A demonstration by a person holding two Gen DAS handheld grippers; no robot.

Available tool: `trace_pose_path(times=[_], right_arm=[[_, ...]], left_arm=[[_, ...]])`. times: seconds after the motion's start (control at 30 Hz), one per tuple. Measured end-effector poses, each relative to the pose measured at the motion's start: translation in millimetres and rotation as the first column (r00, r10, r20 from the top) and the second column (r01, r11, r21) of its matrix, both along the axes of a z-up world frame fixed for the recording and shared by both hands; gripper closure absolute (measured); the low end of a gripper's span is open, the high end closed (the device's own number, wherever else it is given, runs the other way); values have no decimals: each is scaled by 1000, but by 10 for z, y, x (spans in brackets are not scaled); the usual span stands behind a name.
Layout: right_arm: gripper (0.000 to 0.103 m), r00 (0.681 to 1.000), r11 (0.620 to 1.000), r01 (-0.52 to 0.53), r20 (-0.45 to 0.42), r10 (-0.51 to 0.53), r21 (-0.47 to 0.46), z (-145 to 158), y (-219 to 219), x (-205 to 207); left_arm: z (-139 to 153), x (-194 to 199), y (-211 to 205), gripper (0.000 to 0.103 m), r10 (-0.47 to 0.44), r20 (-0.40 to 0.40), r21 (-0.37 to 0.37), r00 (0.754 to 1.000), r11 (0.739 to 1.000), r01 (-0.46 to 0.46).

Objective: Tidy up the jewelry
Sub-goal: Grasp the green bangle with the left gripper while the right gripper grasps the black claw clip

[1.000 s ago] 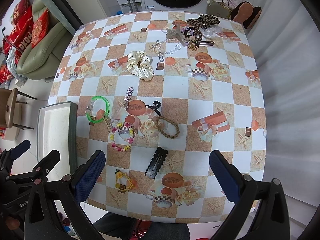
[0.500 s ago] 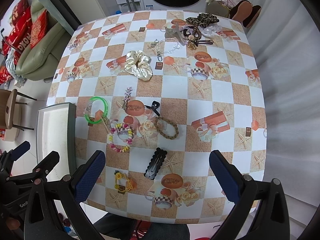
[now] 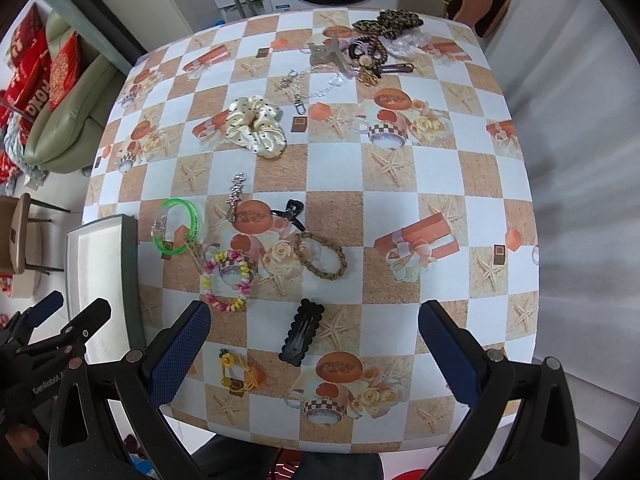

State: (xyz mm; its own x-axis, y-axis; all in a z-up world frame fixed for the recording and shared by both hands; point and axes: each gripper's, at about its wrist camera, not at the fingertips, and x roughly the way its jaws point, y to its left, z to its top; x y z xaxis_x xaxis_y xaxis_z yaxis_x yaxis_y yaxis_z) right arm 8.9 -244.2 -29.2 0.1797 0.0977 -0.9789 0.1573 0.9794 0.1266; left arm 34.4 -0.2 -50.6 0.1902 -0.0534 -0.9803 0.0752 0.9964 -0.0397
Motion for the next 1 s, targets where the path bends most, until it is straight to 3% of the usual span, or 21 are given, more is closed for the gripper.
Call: trace_pose_path(times=[0.47, 0.67, 0.8, 0.9, 1.0], right_arm=[[0, 998, 1000, 2, -56, 0, 28, -510, -75, 279], [0, 998, 1000, -14, -64, 16, 23, -703, -88, 443], [0, 997, 999, -33, -63, 35, 26, -835, -54, 561], [0, 997, 998, -52, -59, 54, 29, -923, -16, 634], [3, 996, 996, -75, -55, 77, 39, -1001, 39, 694]], left_arm=[[-369, 596, -312, 0, -80, 15, -32, 997, 996, 80], [-678, 828, -431, 0, -103, -7, -31, 995, 994, 102], [-858, 935, -495, 6, -130, -25, -25, 991, 991, 129], [-980, 982, -515, 21, -134, -55, -35, 989, 991, 132], [-1049, 988, -518, 21, -126, -75, -45, 989, 991, 123]])
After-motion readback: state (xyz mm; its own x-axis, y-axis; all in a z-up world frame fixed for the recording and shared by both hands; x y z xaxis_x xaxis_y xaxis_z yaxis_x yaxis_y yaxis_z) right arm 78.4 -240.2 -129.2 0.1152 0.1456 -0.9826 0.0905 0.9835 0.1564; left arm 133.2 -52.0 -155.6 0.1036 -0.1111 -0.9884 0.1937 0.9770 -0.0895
